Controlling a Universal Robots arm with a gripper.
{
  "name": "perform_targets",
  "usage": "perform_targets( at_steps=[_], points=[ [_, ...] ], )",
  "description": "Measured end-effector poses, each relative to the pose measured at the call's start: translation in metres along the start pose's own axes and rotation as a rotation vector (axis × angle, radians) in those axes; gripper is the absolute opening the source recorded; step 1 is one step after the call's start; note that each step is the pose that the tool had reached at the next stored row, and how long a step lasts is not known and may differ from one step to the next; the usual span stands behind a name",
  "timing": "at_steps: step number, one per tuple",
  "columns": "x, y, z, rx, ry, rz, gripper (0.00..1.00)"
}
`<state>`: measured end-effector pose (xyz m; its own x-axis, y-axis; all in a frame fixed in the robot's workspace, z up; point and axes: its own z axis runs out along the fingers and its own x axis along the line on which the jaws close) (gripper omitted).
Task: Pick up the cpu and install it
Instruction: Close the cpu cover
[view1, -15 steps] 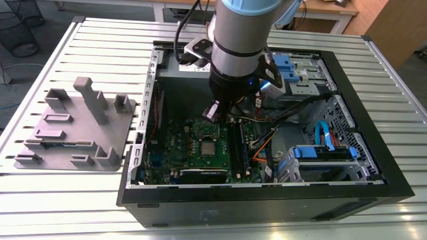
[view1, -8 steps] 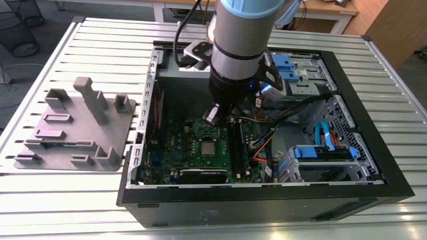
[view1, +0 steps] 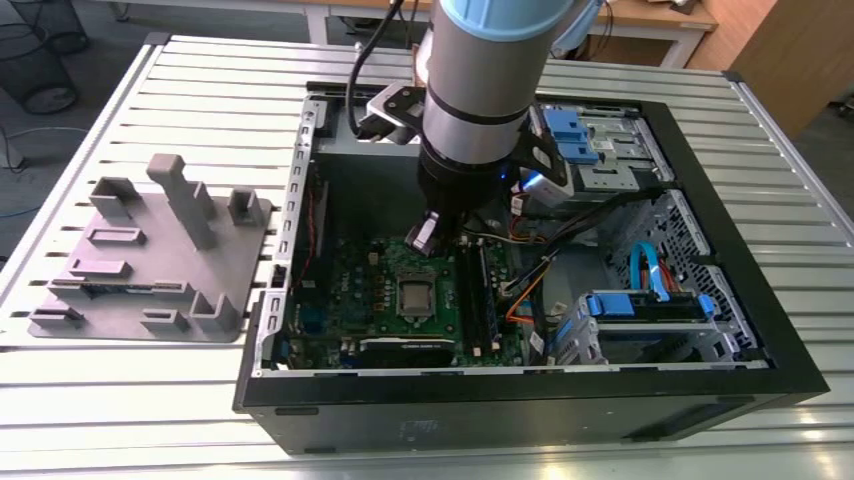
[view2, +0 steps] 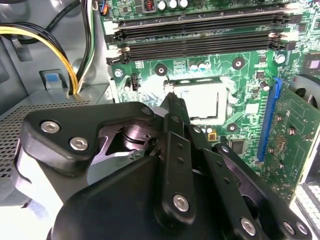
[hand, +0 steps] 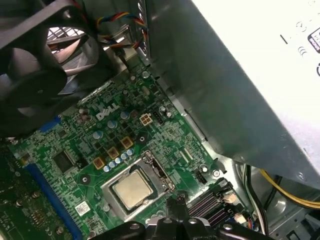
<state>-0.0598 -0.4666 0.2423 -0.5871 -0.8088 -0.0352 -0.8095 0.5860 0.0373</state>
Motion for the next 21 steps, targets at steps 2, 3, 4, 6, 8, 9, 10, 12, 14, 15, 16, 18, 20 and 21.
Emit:
perform_targets(
  at_steps=[2,3,4,6,8,9,10,12,14,15,16,18,20,21],
  points=[
    [0.0,-0.0001,0.0,0.0011,0.0016,0.0,0.11],
    [0.0,-0.0001,0.0001,0.0017,0.0024,-0.001,0.11],
    [0.0001,-0.0001,0.0,0.0022,0.0032,-0.001,0.11],
    [0.0001,0.0,0.0,0.0024,0.0034,-0.001,0.11],
    [0.0001,0.0,0.0,0.0022,0.0037,-0.007,0.11],
    [0.0001,0.0,0.0,0.0022,0.0036,-0.007,0.11],
    [0.0001,0.0,0.0,0.0022,0.0036,-0.007,0.11],
    [0.0001,0.0,0.0,0.0022,0.0036,-0.007,0.11],
    [0.0001,0.0,0.0,0.0022,0.0036,-0.007,0.11],
    [0.0001,0.0,0.0,0.0022,0.0037,-0.007,0.11],
    [0.0001,0.0,0.0,0.0022,0.0037,-0.007,0.11],
    [0.0007,0.0002,0.0,0.0021,0.0037,-0.007,0.11],
    [0.0026,0.0014,0.0,0.0022,0.0036,-0.007,0.11],
    [0.004,0.0024,0.0,0.0024,0.0035,-0.007,0.11]
  ],
)
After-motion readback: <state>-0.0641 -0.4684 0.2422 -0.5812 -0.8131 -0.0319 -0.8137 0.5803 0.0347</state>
